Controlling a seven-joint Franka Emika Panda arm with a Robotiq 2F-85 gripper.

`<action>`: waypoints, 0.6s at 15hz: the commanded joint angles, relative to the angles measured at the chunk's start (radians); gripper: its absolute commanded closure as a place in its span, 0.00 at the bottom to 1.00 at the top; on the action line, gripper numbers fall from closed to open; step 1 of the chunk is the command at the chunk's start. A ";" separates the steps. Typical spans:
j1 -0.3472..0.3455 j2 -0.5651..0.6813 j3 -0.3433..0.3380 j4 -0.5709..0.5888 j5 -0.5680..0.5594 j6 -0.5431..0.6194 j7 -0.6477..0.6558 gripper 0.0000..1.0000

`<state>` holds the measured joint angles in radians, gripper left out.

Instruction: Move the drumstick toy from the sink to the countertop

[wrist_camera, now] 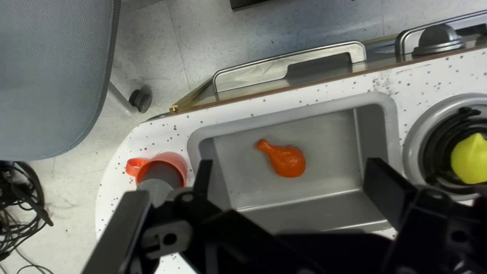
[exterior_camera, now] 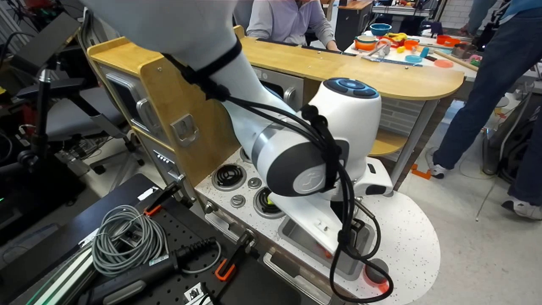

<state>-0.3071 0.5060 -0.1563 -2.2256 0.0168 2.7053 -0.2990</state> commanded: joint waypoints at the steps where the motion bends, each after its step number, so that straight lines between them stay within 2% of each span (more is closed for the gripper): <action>1: -0.012 0.154 0.004 0.155 -0.035 0.021 0.008 0.00; 9: 0.025 0.407 -0.016 0.390 -0.104 0.026 0.044 0.00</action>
<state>-0.3047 0.8146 -0.1557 -1.9368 -0.0460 2.7081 -0.2933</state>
